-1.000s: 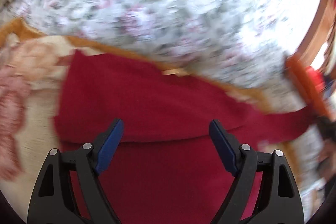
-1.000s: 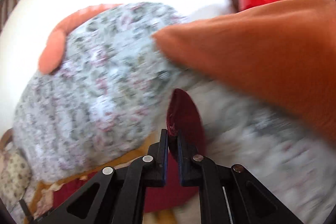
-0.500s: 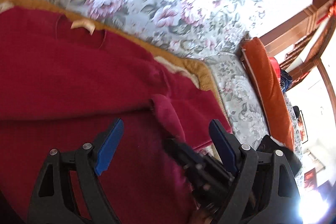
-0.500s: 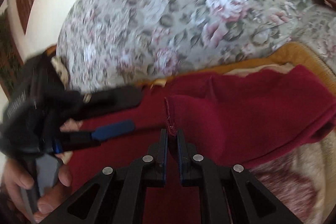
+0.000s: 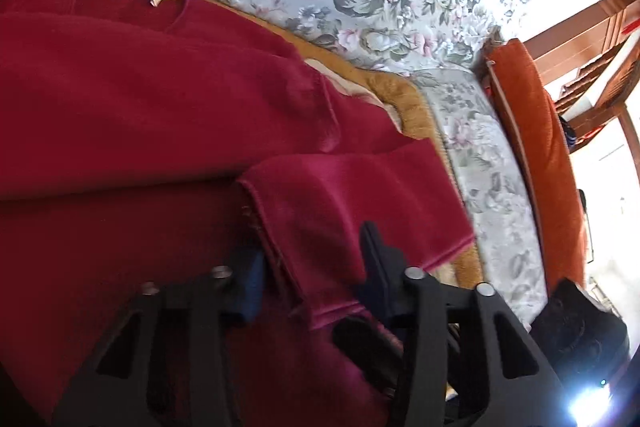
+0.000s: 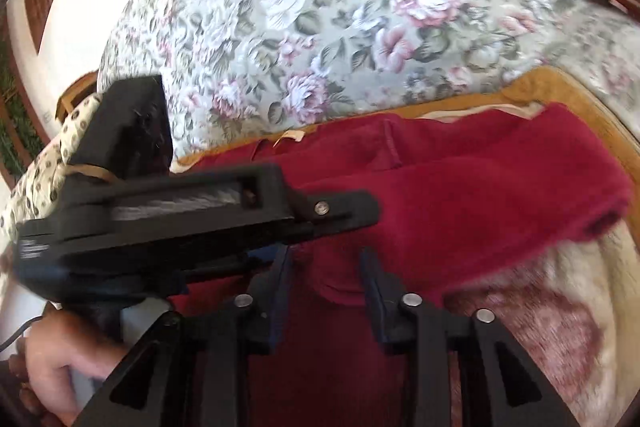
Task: Fold small clothes
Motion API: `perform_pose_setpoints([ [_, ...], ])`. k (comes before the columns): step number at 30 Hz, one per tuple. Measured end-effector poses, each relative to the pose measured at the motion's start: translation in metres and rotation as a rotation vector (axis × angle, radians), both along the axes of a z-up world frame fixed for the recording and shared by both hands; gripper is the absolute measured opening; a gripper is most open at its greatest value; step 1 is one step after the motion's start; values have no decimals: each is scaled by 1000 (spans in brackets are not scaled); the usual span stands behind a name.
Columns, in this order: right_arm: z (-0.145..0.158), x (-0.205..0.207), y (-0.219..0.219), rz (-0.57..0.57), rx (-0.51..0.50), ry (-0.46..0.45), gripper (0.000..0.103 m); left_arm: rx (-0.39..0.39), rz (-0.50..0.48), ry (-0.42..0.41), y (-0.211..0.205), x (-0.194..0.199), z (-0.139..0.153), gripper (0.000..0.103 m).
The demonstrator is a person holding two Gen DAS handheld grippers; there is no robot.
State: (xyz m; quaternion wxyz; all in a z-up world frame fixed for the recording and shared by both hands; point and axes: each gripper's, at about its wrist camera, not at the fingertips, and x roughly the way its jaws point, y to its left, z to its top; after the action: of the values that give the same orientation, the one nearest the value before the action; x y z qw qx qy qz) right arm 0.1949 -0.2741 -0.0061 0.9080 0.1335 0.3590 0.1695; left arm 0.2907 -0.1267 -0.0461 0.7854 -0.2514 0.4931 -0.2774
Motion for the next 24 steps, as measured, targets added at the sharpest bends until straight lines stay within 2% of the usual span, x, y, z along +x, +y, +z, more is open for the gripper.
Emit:
perform_pose_setpoints([
  [2, 1, -10, -7, -29, 9, 1, 34, 12, 11, -17, -1, -1, 0, 34],
  [4, -1, -16, -17, -57, 35, 6, 35, 43, 19, -41, -1, -3, 2, 22],
  [5, -6, -18, -21, -69, 49, 15, 34, 60, 20, -56, -2, -5, 4, 9],
  [6, -11, -18, -26, -84, 71, 31, 34, 88, 24, -84, -2, -9, 9, 5],
  [9, -15, -22, -37, -130, 110, 23, 35, 116, 16, -164, -4, -14, 30, 4],
  [12, -18, -25, -42, -175, 117, 25, 34, 81, -4, -217, -4, -7, 61, 4],
  [18, -21, -26, -54, -205, 172, 29, 34, 11, -38, -336, 2, 14, 147, 4],
  [22, -10, -25, -73, -328, 117, 21, 34, 56, -9, -408, 33, 20, 187, 4],
  [24, -6, -20, -84, -362, 86, 15, 35, 72, 19, -404, 54, 25, 190, 4],
])
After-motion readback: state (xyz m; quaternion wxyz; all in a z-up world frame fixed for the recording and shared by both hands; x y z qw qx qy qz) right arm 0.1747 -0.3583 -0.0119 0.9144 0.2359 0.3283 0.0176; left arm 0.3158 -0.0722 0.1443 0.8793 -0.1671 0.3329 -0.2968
